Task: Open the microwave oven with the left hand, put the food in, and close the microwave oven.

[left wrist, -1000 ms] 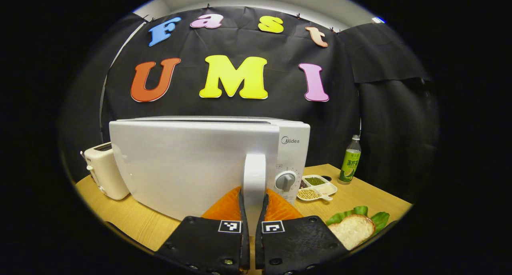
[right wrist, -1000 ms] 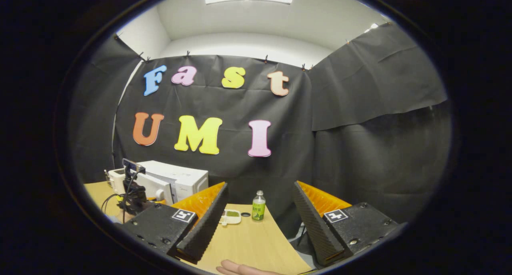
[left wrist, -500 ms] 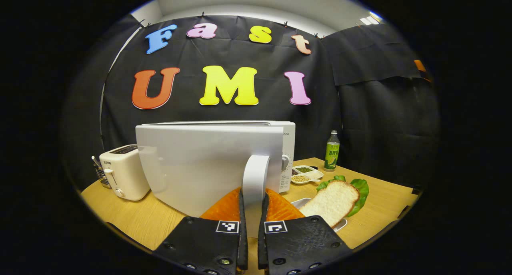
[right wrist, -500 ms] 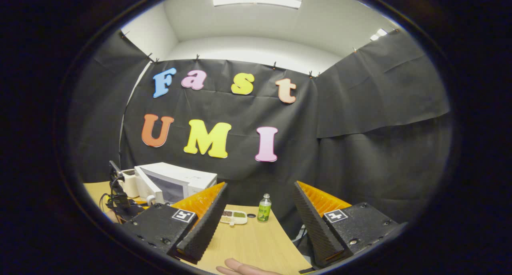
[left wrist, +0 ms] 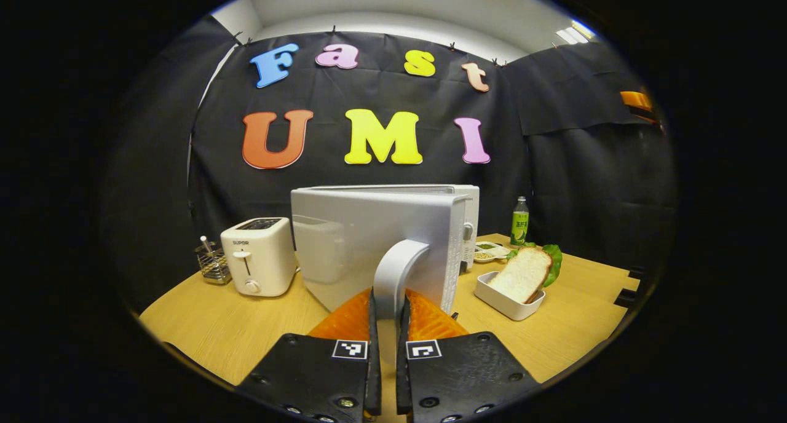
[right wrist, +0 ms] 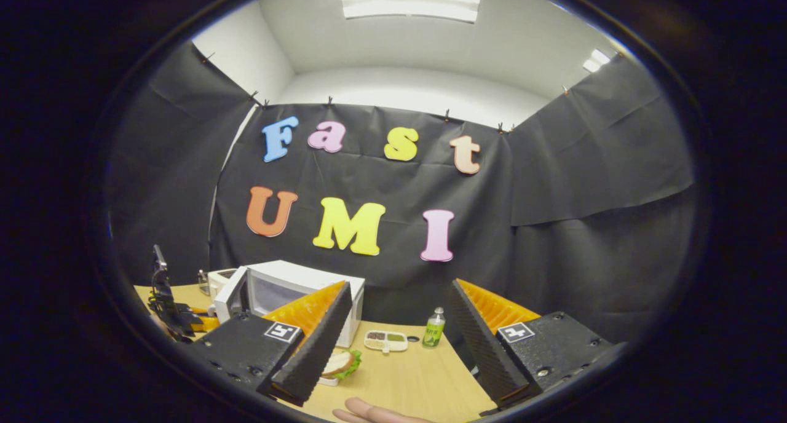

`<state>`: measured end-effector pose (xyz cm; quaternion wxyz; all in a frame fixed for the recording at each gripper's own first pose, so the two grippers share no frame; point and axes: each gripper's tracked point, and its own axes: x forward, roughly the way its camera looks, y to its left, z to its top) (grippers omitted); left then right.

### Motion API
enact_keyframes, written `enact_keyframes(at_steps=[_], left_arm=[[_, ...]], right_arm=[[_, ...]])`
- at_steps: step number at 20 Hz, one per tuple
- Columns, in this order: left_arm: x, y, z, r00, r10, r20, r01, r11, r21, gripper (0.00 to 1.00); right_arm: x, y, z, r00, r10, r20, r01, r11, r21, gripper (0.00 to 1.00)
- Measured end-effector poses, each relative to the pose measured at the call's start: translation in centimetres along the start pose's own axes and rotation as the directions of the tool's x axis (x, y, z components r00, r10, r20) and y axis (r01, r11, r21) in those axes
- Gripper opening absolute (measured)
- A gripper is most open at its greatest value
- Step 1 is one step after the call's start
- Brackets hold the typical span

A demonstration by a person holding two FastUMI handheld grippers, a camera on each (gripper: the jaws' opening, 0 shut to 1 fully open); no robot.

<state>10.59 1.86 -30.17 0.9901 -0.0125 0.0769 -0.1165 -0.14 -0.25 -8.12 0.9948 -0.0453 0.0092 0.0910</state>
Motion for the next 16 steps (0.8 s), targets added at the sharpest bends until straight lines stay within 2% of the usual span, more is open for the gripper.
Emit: enact_keyframes(at_steps=[3,4,5,8,10,11,12,13,14,15,16], left_arm=[[-1.5,2.7,-0.2,0.999,0.037,-0.002,-0.037,0.999,-0.011,0.08],[-2.0,3.6,-0.4,0.999,0.051,-0.009,-0.051,0.999,-0.009,0.08],[-2.5,4.5,-0.4,0.998,0.067,-0.010,-0.067,0.998,-0.004,0.08],[-3.6,7.8,-0.7,0.991,0.133,-0.018,-0.133,0.991,0.000,0.08],[-4.8,10.5,-1.1,0.982,0.187,-0.040,-0.189,0.981,-0.042,0.08],[-5.4,11.0,-1.4,0.981,0.182,-0.062,-0.187,0.979,-0.085,0.08],[-6.2,11.6,-1.3,0.981,0.182,-0.063,-0.189,0.975,-0.118,0.09],[-7.1,12.5,-1.0,0.980,0.189,-0.059,-0.195,0.972,-0.133,0.16],[-8.3,13.8,-0.7,0.975,0.216,-0.053,-0.221,0.965,-0.141,0.18],[-9.3,14.6,-0.3,0.971,0.235,-0.051,-0.240,0.959,-0.150,0.20],[-10.0,15.2,0.0,0.968,0.247,-0.048,-0.252,0.954,-0.163,0.09]], right_arm=[[-0.3,1.5,0.5,1.000,0.025,0.002,-0.025,1.000,0.014,1.00],[-0.3,1.8,0.5,1.000,0.031,0.002,-0.031,0.999,0.020,0.96],[-0.2,2.1,0.4,0.999,0.033,-0.002,-0.033,0.999,0.022,1.00],[0.0,3.1,0.2,0.999,0.042,-0.011,-0.042,0.999,0.023,1.00],[0.2,3.5,0.0,0.999,0.043,-0.014,-0.043,0.999,0.020,1.00],[0.3,3.7,-0.4,0.999,0.045,-0.020,-0.045,0.999,0.017,1.00],[0.4,3.8,-0.8,0.999,0.047,-0.027,-0.046,0.999,0.015,1.00],[0.6,3.9,-1.3,0.998,0.048,-0.035,-0.048,0.999,0.014,1.00],[0.8,3.9,-1.8,0.998,0.049,-0.044,-0.049,0.999,0.013,1.00],[1.1,3.9,-2.3,0.997,0.050,-0.055,-0.049,0.999,0.013,0.96],[1.5,3.9,-2.8,0.997,0.048,-0.065,-0.047,0.999,0.012,0.96]])
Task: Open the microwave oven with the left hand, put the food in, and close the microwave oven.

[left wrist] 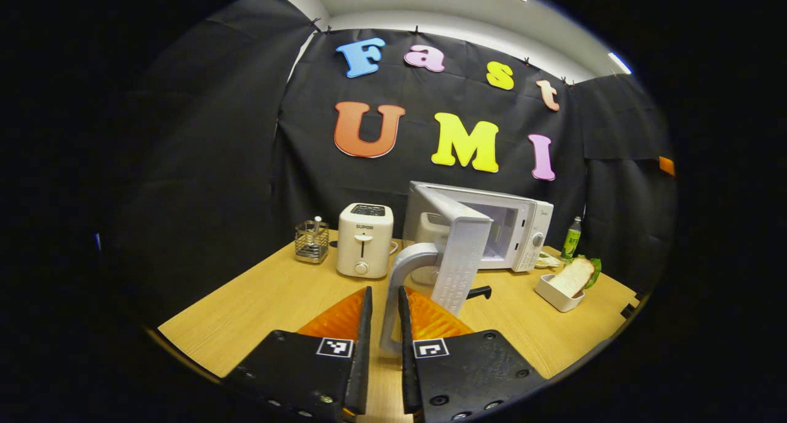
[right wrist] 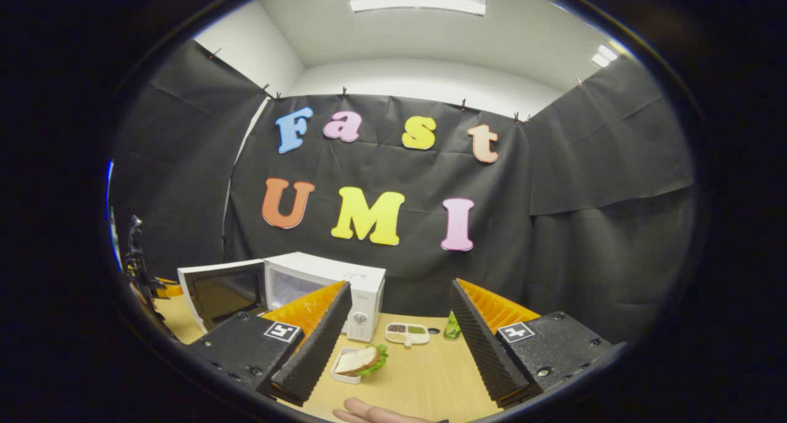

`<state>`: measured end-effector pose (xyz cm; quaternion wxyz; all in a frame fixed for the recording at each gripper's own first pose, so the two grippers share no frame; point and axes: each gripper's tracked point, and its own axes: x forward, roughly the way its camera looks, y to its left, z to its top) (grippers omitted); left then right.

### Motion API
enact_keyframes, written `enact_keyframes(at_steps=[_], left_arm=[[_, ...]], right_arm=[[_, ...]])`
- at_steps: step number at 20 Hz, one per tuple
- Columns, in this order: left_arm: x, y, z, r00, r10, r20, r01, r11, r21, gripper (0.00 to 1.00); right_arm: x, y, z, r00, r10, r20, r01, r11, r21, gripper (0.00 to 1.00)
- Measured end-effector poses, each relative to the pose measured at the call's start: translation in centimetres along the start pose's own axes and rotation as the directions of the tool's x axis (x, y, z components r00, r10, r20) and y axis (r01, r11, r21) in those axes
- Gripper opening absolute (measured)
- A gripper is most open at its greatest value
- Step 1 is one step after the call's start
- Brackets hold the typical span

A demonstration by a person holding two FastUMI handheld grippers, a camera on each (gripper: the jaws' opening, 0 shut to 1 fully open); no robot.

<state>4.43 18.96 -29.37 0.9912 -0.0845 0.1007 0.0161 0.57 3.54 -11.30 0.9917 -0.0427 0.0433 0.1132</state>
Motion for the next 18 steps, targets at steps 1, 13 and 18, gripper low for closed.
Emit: enact_keyframes(at_steps=[1,13,18], left_arm=[[-0.7,0.4,0.3,1.000,0.005,0.001,-0.005,1.000,-0.015,0.38],[-4.6,-3.2,8.1,0.993,0.096,0.064,-0.099,0.994,0.036,0.94],[-4.6,-7.7,11.1,0.993,0.083,0.089,-0.088,0.995,0.054,0.94]], right_arm=[[0.4,-0.2,-0.6,1.000,-0.005,-0.011,0.005,1.000,0.001,0.96],[8.2,-3.6,-9.2,0.958,0.024,-0.287,0.002,0.996,0.089,1.00],[12.6,-3.1,-15.8,0.849,0.172,-0.499,-0.083,0.977,0.195,0.96]])
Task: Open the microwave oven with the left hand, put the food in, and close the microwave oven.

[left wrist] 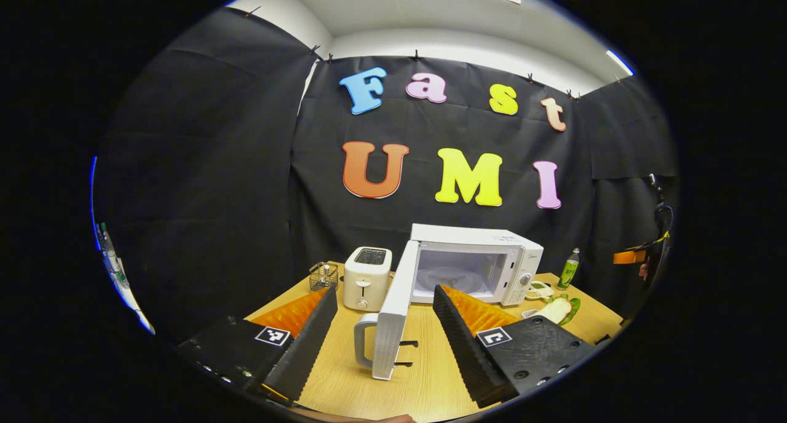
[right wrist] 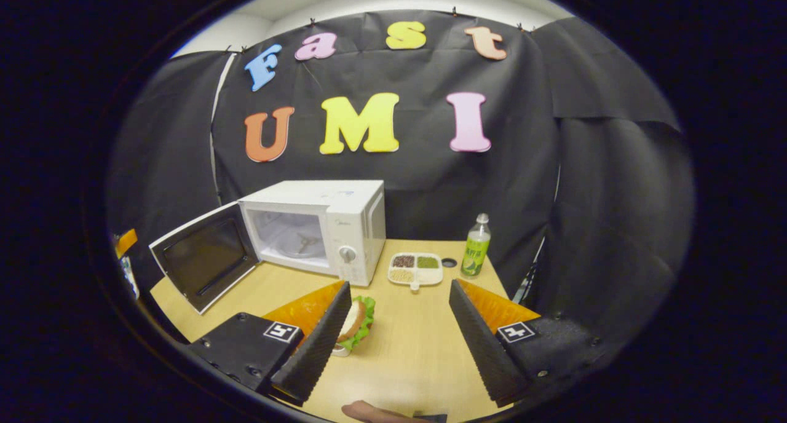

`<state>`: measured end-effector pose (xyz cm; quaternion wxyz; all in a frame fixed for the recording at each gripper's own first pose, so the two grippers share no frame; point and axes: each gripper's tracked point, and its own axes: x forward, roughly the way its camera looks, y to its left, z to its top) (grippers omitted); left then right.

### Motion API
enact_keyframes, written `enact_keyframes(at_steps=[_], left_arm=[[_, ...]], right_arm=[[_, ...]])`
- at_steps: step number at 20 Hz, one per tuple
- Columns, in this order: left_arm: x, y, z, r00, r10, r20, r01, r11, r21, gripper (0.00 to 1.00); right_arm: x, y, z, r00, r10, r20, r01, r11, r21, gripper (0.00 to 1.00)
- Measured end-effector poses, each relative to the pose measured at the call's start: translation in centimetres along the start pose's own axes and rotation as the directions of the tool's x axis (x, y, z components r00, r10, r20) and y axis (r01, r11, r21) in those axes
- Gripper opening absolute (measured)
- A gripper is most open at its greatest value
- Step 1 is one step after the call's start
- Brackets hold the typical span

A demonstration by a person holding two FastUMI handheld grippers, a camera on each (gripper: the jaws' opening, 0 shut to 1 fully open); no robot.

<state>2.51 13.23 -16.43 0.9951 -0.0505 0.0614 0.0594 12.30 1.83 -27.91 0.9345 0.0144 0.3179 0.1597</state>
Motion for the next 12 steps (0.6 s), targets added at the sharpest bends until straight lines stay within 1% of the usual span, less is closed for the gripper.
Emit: enact_keyframes(at_steps=[1,2,3,5,8,9,10,12], left_arm=[[0.1,-0.5,0.7,1.000,0.003,0.011,-0.003,1.000,0.007,0.94],[0.2,-1.2,1.2,1.000,0.003,0.015,-0.003,1.000,0.003,0.94],[0.2,-2.0,1.6,1.000,0.001,0.017,-0.001,1.000,-0.006,0.94],[0.2,-3.5,2.9,0.999,-0.010,0.040,0.010,1.000,-0.017,0.94],[0.3,-4.8,5.0,0.996,0.005,0.092,-0.006,1.000,0.010,0.94],[0.5,-5.1,5.6,0.995,0.013,0.102,-0.014,1.000,0.012,0.94],[0.6,-5.6,5.9,0.994,0.013,0.109,-0.014,1.000,0.009,0.95],[0.8,-7.0,6.2,0.994,-0.010,0.105,0.010,1.000,0.002,0.95]], right_arm=[[1.5,0.1,-1.1,0.997,0.037,-0.065,-0.035,0.999,0.032,1.00],[2.8,0.5,-2.2,0.988,0.090,-0.126,-0.081,0.994,0.070,1.00],[3.9,1.1,-3.3,0.972,0.146,-0.184,-0.127,0.986,0.110,1.00],[6.0,2.0,-4.8,0.933,0.238,-0.271,-0.189,0.963,0.195,0.99],[8.6,2.8,-6.5,0.868,0.353,-0.349,-0.262,0.923,0.282,0.99],[9.1,3.2,-7.1,0.843,0.387,-0.373,-0.282,0.909,0.306,0.87],[9.7,3.5,-7.4,0.822,0.415,-0.390,-0.295,0.896,0.333,0.86],[11.0,4.0,-8.3,0.784,0.460,-0.417,-0.310,0.872,0.378,0.86]])
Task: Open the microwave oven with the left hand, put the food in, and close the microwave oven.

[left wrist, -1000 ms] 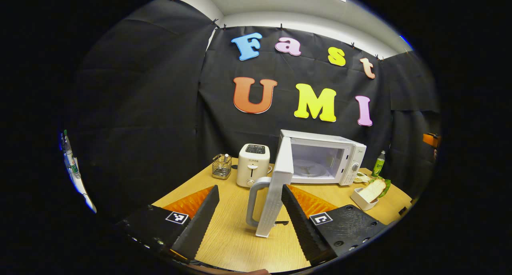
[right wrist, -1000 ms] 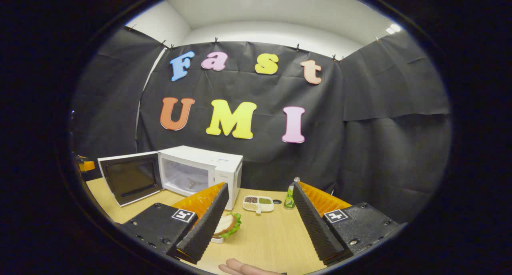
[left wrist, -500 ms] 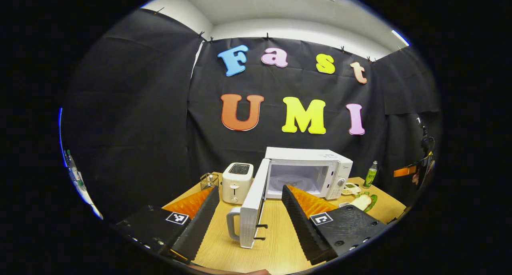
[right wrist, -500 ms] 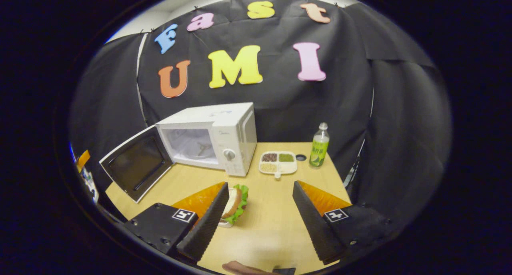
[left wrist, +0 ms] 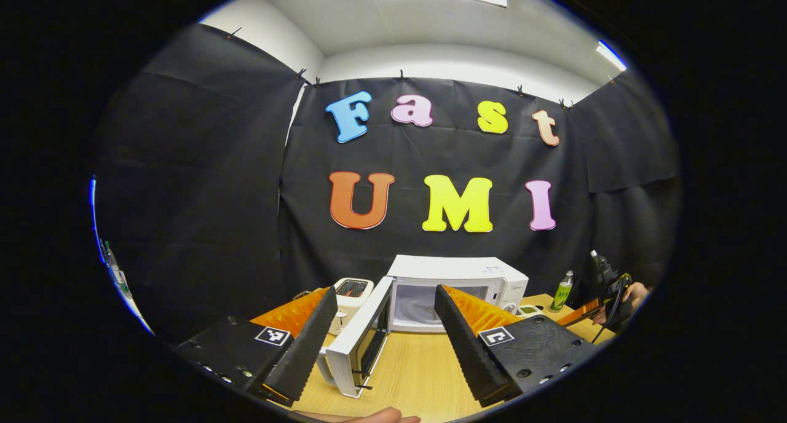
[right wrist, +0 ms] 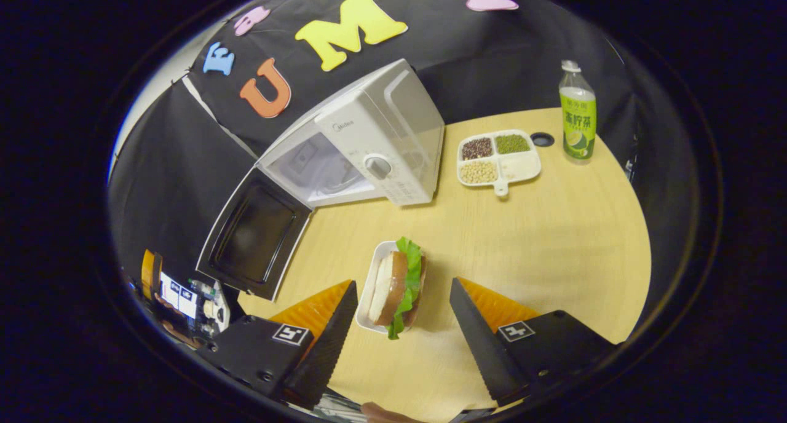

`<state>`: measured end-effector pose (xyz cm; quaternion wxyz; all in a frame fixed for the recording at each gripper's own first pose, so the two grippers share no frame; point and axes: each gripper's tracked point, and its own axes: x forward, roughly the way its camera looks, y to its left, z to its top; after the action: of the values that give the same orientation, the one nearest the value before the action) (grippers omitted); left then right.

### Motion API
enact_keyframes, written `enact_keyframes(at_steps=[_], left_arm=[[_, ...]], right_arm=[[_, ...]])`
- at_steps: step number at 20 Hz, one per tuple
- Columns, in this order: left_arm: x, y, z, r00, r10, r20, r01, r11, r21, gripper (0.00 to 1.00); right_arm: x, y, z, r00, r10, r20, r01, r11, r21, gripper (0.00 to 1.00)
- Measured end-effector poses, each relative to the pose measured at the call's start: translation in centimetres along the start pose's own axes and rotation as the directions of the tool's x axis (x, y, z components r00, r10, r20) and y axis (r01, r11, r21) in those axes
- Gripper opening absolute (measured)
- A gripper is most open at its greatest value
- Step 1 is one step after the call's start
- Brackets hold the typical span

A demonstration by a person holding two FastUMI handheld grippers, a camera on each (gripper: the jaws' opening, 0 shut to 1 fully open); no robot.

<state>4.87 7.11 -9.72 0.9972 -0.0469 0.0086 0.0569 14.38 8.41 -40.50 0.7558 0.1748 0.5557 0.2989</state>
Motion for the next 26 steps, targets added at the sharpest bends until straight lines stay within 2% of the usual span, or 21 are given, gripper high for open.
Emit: enact_keyframes(at_steps=[4,7,8,9,10,11,12,13,17,19,20,21,23,24,25,26], left_arm=[[0.4,-1.3,-0.5,0.999,-0.022,-0.024,0.022,1.000,0.013,0.95],[0.9,-1.7,-1.8,0.996,-0.042,-0.073,0.042,0.999,-0.010,0.95],[0.9,-1.4,-2.3,0.996,-0.038,-0.086,0.037,0.999,-0.012,0.95],[0.8,-1.1,-2.7,0.995,-0.032,-0.095,0.032,0.999,-0.008,0.95],[0.7,-0.8,-3.0,0.995,-0.027,-0.096,0.027,1.000,-0.002,0.84],[0.6,-0.5,-3.0,0.995,-0.022,-0.094,0.023,1.000,0.003,0.95],[0.6,-0.2,-2.9,0.996,-0.021,-0.091,0.022,1.000,0.007,0.95],[0.4,-0.1,-2.9,0.996,-0.025,-0.088,0.026,1.000,0.010,0.95],[-0.3,0.4,-2.2,0.999,-0.030,-0.046,0.030,0.999,0.011,0.95],[-0.9,0.4,-1.6,0.999,-0.045,-0.018,0.045,0.999,0.011,0.95],[-1.2,0.3,-1.6,0.998,-0.059,-0.011,0.059,0.998,0.018,0.95],[-1.6,0.2,-1.6,0.998,-0.069,-0.007,0.069,0.997,0.024,0.95],[-2.0,0.5,-1.2,0.997,-0.079,0.008,0.079,0.996,0.029,0.95],[-2.2,0.5,-1.3,0.996,-0.086,0.011,0.086,0.996,0.028,0.95],[-2.4,0.7,-1.5,0.996,-0.092,0.010,0.091,0.995,0.027,0.95],[-2.6,0.8,-1.6,0.995,-0.096,0.009,0.096,0.995,0.028,0.95]], right_arm=[[2.3,-1.2,0.1,0.998,0.031,-0.062,-0.022,0.990,0.137,0.82],[3.2,0.0,-0.6,0.982,0.150,-0.118,-0.115,0.958,0.264,0.66],[3.4,0.4,-0.6,0.983,0.157,-0.101,-0.122,0.950,0.287,0.53],[2.9,0.3,-0.5,0.983,0.153,-0.100,-0.123,0.959,0.257,0.40],[2.5,0.4,-0.4,0.986,0.140,-0.088,-0.116,0.966,0.229,0.27],[1.6,1.0,-0.3,0.990,0.125,-0.073,-0.108,0.974,0.200,0.26],[0.9,1.4,-0.1,0.993,0.106,-0.053,-0.096,0.981,0.168,0.25],[0.0,2.1,0.0,0.995,0.090,-0.033,-0.085,0.988,0.128,0.33],[-3.7,5.5,0.8,0.997,0.049,0.059,-0.047,0.999,-0.027,0.33],[-5.3,7.1,1.2,0.993,0.013,0.118,0.003,0.991,-0.132,0.33],[-6.0,7.8,1.3,0.989,-0.012,0.148,0.041,0.980,-0.194,0.33],[-6.6,8.7,1.3,0.983,-0.037,0.182,0.081,0.966,-0.244,0.23],[-7.4,10.8,1.1,0.968,-0.067,0.243,0.151,0.925,-0.348,0.21],[-7.5,11.9,1.0,0.957,-0.085,0.278,0.196,0.896,-0.398,0.21],[-7.4,12.8,0.9,0.943,-0.105,0.315,0.243,0.863,-0.442,0.29],[-7.2,13.8,0.8,0.928,-0.125,0.352,0.294,0.825,-0.482,0.28]])
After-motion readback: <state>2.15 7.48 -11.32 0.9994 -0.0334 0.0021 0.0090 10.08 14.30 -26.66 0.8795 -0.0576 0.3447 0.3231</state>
